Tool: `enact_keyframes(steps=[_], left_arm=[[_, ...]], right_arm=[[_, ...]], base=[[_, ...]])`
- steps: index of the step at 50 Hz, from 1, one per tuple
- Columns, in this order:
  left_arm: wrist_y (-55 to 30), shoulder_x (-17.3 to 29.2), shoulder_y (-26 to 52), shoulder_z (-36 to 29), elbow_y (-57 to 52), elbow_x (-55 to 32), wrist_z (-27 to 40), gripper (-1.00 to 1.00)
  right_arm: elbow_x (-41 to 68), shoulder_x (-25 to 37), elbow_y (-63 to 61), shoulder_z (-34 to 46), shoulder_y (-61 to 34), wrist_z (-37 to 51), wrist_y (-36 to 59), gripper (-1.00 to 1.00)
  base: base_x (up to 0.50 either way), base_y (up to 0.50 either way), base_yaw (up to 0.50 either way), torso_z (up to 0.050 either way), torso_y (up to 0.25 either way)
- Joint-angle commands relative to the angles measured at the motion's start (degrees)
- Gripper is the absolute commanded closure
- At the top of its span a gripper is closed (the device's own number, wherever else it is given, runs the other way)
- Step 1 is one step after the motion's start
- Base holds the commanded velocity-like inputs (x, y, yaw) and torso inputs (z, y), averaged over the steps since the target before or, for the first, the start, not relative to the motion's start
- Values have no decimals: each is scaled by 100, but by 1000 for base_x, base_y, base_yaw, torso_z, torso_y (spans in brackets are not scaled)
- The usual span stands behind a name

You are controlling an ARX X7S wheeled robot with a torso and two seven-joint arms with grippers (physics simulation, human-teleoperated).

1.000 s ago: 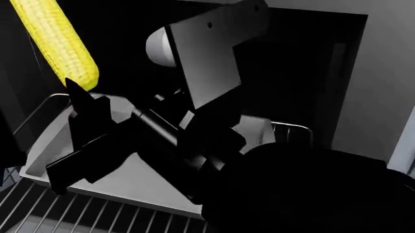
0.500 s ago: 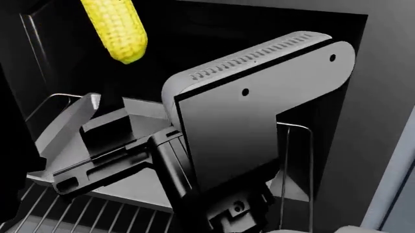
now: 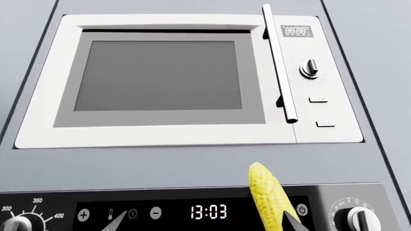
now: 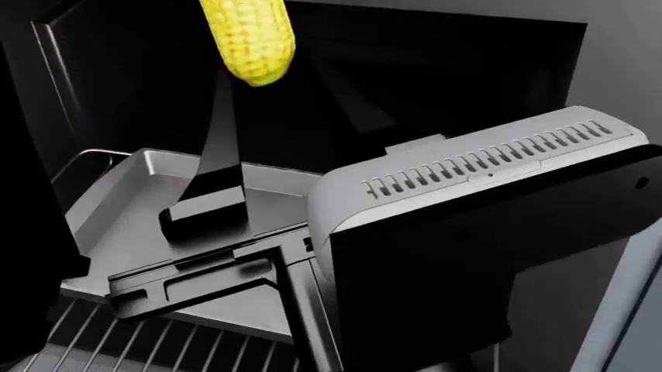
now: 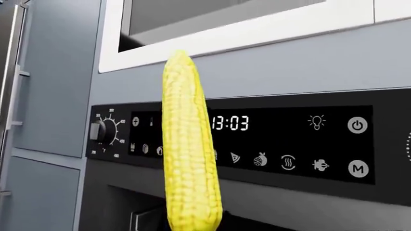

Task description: Pick the corn from the oven and place it on the plate on the counter.

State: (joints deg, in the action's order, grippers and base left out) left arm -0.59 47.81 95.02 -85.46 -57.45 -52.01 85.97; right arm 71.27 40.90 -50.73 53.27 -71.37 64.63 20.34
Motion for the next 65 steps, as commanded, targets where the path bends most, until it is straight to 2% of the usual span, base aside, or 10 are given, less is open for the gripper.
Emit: enact_keyframes(steps=[1, 11, 27, 38, 65], left_arm=[[-9, 11, -79, 41, -3, 46, -15, -100], [-46, -52, -150, 59, 11, 88, -19, -100], [-124, -107, -172, 127, -4, 49, -16, -100], [-156, -130, -180, 174, -14, 21, -35, -100], [-238, -158, -204, 275, -81, -14, -3, -100]], right_arm=[[-126, -17, -84, -46, 4, 90, 31, 100], [-186, 13, -108, -47, 27, 96, 28, 100], [-234, 94, -118, -67, 69, 87, 2, 100], [-284, 109, -119, -43, -8, 237, 146, 100], [-326, 115, -227, -17, -61, 282, 208, 100]], base=[[0, 0, 0, 0, 0], [0, 0, 0, 0, 0], [-487, -90, 0, 0, 1], [-14, 16, 0, 0, 0], [-3, 504, 0, 0, 0]])
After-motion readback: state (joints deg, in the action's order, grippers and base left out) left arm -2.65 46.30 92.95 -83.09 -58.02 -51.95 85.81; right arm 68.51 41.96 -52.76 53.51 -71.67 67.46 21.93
